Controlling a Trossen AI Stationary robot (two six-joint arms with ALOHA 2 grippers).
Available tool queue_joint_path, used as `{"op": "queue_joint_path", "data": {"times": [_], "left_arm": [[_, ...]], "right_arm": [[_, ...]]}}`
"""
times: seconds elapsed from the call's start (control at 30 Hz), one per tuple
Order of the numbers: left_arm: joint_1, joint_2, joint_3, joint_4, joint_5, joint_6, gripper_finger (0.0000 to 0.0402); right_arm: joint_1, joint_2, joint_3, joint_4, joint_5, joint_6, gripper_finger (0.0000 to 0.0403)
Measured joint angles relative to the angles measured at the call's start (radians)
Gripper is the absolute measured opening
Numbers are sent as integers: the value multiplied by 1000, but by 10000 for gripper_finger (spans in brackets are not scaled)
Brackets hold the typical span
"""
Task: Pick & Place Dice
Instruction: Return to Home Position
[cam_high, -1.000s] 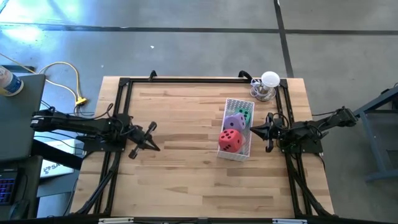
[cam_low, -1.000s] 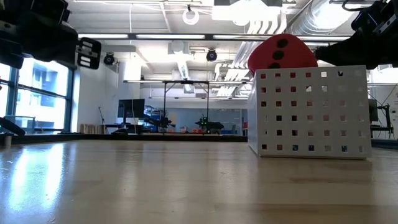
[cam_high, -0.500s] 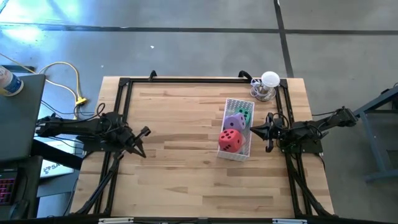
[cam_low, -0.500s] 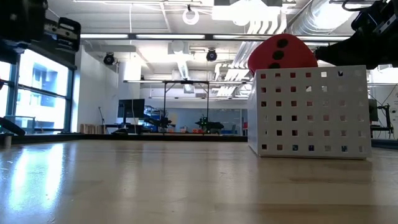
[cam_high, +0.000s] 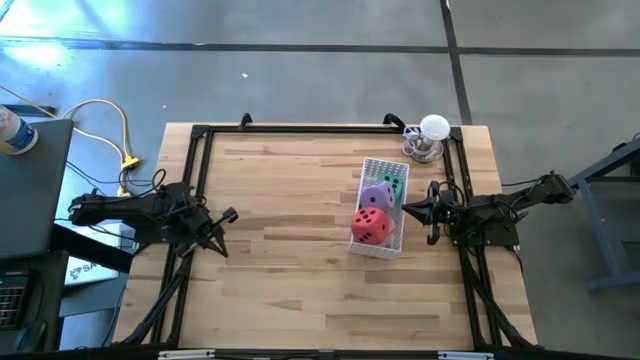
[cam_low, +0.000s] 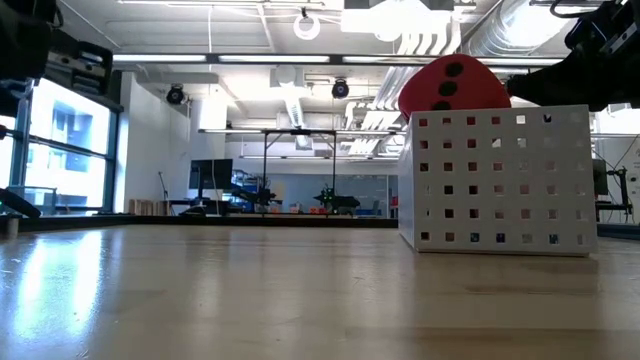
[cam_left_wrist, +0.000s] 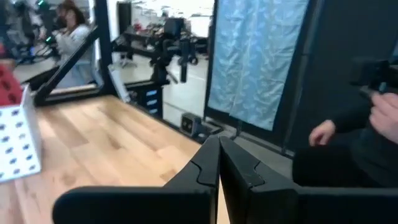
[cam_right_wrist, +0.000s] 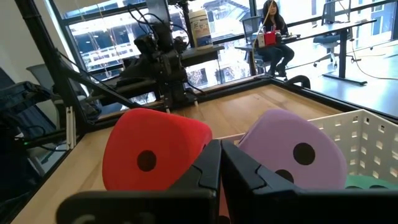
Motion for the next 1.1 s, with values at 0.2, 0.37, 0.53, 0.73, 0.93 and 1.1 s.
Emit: {"op": "queue_joint_path", "data": {"times": [0.2,0.37,0.53,0.73,0.93,1.1], "left_arm": [[0,-1,-2,-3,-159,-48,0],[0,4,-3,-8,-429,-88,0],[0,42,-4,-39,-649,-90,0],[0,97,-5,-44,-701,-91,0],[0,111,-5,-41,-703,-127,0],[0,111,-5,-41,-703,-174,0]], "right_arm": [[0,0,0,0,0,0,3],[0,0,0,0,0,0,3],[0,0,0,0,0,0,3],[0,0,0,0,0,0,3],[0,0,0,0,0,0,3],[0,0,0,0,0,0,3]]}}
